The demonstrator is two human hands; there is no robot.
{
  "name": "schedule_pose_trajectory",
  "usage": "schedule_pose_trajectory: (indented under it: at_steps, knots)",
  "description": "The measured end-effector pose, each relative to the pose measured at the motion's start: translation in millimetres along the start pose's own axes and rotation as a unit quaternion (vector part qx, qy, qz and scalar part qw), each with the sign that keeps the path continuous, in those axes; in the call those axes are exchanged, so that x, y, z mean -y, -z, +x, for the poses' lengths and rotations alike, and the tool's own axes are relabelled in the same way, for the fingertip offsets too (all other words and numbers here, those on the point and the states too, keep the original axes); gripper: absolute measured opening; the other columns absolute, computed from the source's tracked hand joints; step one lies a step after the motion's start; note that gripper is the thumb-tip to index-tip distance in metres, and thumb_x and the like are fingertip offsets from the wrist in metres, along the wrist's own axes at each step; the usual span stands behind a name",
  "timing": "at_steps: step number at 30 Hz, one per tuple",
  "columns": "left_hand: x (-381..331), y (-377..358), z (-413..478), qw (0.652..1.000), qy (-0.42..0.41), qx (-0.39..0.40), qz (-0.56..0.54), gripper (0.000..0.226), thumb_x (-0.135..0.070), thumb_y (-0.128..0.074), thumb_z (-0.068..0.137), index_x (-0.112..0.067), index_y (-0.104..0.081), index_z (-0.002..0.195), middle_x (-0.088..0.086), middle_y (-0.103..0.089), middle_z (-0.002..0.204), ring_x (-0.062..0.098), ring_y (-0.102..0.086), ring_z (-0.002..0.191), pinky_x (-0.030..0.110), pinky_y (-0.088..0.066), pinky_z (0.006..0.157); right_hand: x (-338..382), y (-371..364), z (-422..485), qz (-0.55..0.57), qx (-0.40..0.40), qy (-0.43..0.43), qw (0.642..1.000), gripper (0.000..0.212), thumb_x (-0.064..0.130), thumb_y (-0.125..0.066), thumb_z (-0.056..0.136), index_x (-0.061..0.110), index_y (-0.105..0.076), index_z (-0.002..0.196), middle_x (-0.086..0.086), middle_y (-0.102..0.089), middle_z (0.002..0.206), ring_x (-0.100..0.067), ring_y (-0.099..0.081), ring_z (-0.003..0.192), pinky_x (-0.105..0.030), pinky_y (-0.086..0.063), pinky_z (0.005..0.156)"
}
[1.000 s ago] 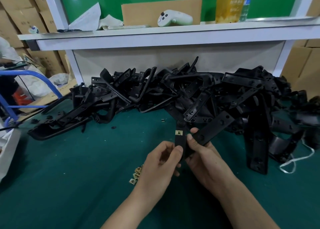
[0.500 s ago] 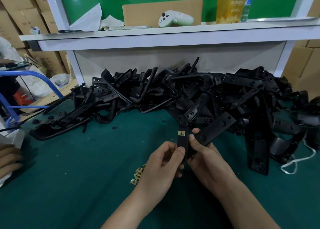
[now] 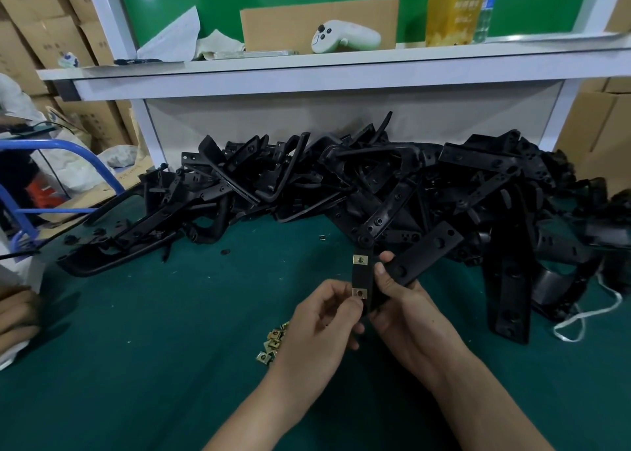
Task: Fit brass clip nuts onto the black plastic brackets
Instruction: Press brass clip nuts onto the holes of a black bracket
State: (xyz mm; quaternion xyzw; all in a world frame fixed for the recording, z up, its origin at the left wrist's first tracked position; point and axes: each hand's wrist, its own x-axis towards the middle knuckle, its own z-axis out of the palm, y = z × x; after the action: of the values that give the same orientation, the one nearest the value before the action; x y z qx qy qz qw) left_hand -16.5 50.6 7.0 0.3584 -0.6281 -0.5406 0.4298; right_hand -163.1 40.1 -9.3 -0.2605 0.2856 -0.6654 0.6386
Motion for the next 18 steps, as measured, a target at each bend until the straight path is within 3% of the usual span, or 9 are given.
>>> schedule_pose_trajectory:
  at_steps: [18]
  knots:
    - [-1.8,-2.5,3.6,0.999,0.021,-0.017,-0.021,0.019,-0.02,-0.057,0.101,-0.006,-0.064,0.092,-0.006,-0.058,0.074,0.008,-0.06,0.067,0.022,-0.051,0.061,-1.9,-0.8,2.2,0.0,-0.002,0.014,1.0,0.016,0.012,-0.064,0.087,0.02,-0.059,0.101,-0.009,-0.066,0.083,-0.025,-0.066,0.072,-0.036,-0.052,0.054]
